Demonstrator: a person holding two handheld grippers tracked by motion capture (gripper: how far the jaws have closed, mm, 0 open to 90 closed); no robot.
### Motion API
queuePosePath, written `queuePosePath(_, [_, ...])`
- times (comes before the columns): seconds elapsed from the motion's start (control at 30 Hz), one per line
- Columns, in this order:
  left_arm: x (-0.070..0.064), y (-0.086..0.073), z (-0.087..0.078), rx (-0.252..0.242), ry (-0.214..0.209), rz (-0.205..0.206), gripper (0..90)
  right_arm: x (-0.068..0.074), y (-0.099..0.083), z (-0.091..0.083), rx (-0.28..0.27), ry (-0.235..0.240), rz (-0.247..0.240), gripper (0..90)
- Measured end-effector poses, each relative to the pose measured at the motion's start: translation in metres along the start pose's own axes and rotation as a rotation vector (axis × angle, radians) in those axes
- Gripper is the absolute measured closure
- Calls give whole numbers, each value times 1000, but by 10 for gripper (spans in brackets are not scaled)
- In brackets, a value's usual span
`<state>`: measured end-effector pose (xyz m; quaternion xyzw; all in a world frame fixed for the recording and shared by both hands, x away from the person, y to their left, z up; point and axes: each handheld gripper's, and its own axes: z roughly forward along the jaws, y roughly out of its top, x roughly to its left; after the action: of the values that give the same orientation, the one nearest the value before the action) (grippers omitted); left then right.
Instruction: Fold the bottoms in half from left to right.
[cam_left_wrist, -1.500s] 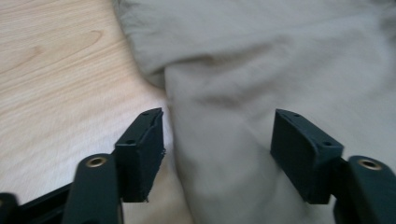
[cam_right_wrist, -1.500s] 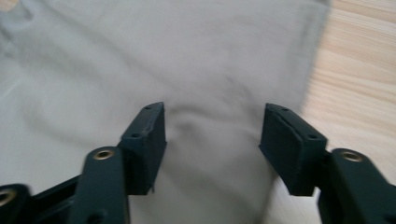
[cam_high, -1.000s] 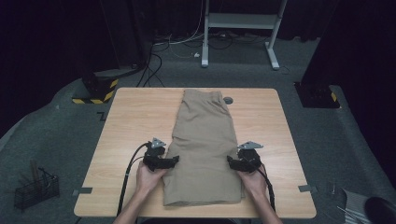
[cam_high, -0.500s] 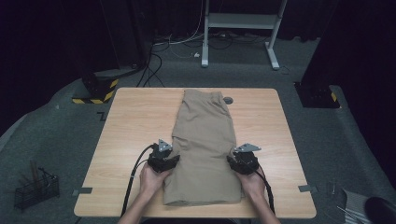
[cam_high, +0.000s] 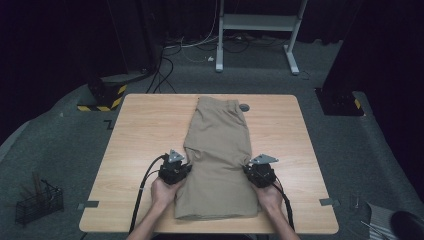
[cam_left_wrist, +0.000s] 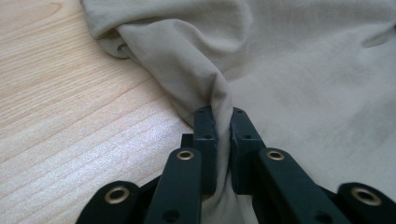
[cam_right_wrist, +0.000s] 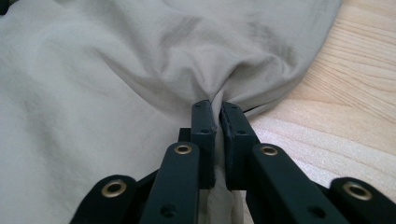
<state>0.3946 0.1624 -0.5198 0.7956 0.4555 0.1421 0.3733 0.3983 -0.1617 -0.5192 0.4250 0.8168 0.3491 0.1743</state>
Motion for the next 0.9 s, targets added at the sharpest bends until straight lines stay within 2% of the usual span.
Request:
queuePosePath(0.17, [6,1,-2,-2,-38,-12,855,-2,0,-1,-5,9,-6,869])
queuePosePath(0.33, [9,3,-11,-38,-66,-26,858,-3,3,-8,-40,18,-14,872])
queuePosePath(0.6, [12,5,-22,-71,-86,-27,859,-2,10,-21,-86,27,-38,873])
queuePosePath(0.73, [12,10,-29,-95,-92,-18,859,0,11,-25,-103,23,-48,873])
queuePosePath(0.9, [13,16,-38,-124,-106,-28,859,-1,15,-32,-128,30,-51,874])
